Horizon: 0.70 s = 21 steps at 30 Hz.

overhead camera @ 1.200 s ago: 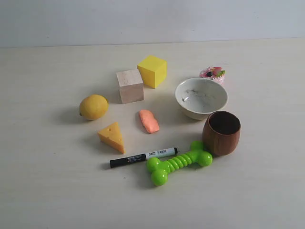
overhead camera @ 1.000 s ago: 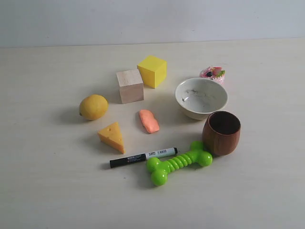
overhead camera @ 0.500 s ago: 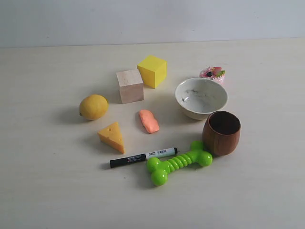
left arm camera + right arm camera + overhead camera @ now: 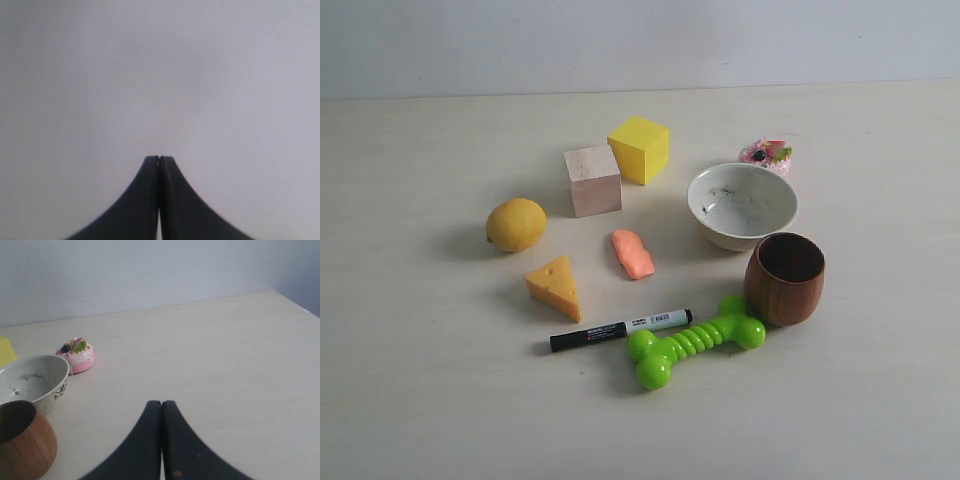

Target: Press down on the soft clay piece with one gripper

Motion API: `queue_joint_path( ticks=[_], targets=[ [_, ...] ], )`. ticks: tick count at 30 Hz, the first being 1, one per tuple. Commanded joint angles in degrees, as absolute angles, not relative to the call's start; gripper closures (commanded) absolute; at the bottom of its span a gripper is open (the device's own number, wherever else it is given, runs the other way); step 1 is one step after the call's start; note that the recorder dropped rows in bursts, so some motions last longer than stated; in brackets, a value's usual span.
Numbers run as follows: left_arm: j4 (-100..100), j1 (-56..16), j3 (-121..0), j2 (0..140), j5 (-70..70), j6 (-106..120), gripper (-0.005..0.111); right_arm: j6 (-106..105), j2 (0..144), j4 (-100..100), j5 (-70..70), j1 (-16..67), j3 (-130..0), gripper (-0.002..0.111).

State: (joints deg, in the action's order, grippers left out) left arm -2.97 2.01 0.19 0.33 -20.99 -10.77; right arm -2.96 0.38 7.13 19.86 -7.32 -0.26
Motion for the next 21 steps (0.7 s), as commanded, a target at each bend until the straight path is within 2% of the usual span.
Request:
queue_joint_path(
  ticks=[1, 6, 12, 18, 21],
  targets=[
    [-2.6, 1.7, 0.0, 0.0, -27.0, -17.3, 0.107, -3.0, 0.0, 7.1, 19.7, -7.7, 0.0, 0.108],
    [20.9, 1.7, -5.8, 0.4, -20.3, -25.1, 0.107, -3.0, 0.0, 7.1, 19.7, -7.7, 0.0, 0.108],
    [45.7, 1.6, -20.1, 12.2, -10.3, -44.1, 0.107, -3.0, 0.0, 7.1, 19.7, -7.7, 0.0, 0.108],
    [66.0, -3.6, -31.2, 26.4, -11.8, -62.4, 0.107, -3.0, 0.0, 7.1, 19.7, -7.7, 0.0, 0.108],
    [82.2, -5.9, -36.6, 34.2, -16.5, -75.4, 0.107, -3.0, 0.0, 7.1, 19.7, -7.7, 0.0, 0.108]
  ],
)
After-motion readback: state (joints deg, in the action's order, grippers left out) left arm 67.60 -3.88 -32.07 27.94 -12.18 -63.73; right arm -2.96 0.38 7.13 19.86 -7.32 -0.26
